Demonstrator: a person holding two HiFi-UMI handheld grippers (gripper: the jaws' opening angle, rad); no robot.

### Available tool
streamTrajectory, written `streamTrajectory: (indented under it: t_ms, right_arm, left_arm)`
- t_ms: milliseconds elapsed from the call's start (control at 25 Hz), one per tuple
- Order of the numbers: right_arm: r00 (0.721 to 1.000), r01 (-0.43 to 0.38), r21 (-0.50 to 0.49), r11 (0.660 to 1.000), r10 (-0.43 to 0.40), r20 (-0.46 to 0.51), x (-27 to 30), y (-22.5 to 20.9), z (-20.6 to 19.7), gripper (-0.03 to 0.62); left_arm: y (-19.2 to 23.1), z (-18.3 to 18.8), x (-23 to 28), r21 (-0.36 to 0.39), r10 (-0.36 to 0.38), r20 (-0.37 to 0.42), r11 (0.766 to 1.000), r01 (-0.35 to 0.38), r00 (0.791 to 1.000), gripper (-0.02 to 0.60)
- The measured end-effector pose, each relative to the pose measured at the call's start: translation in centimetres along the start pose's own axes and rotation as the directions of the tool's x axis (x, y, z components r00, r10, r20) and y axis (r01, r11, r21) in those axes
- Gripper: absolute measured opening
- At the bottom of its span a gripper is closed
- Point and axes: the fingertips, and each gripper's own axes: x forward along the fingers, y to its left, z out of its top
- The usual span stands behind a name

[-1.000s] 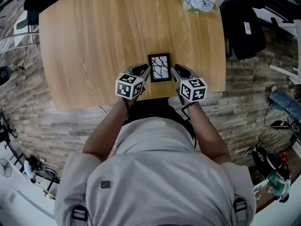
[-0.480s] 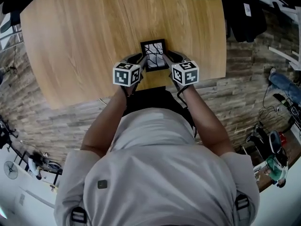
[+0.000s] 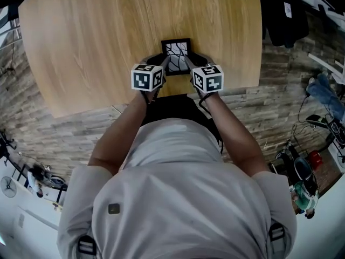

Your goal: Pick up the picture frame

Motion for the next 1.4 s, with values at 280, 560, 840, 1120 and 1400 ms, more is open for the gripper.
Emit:
streamTrajectory:
  t_ms: [280,560,840,1120,1400]
  right_arm:
    - [1.000,0.025,-0.012,1.000,-0.024,0.011,0.0,-0.3,-0.2,0.112]
    - [0.999,0.018,-0.007,1.000,-0.017,0.031,0.2,-0.4,-0.1,0.103]
    - [0.997,0.036,-0.016,0.999,-0.035,0.069,-0.8,0.4,0.7,0.095]
    - [0.983,0.057,-0.053,0.997,-0.047,0.175,-4.0,1.2,3.0,0.092]
    - [0.958,0.082,-0.075,0.994,-0.059,0.279,-7.3,1.3,4.8,0.092]
  left_arm:
    - [-0.2,-0.2,0.3,0.010,0.070,0.019,0.997,-0.070,0.997,0.104]
    - [0.2,0.0,0.6,-0.001,0.117,0.046,0.993,-0.117,0.992,0.097]
    - [0.1,0.5,-0.4,0.018,0.137,0.087,0.990,-0.139,0.987,0.087]
    - [-2.2,2.5,-2.7,0.058,0.133,0.194,0.987,-0.147,0.972,0.084]
    - [-5.0,4.9,-4.6,0.141,0.120,0.286,0.976,-0.166,0.951,0.084]
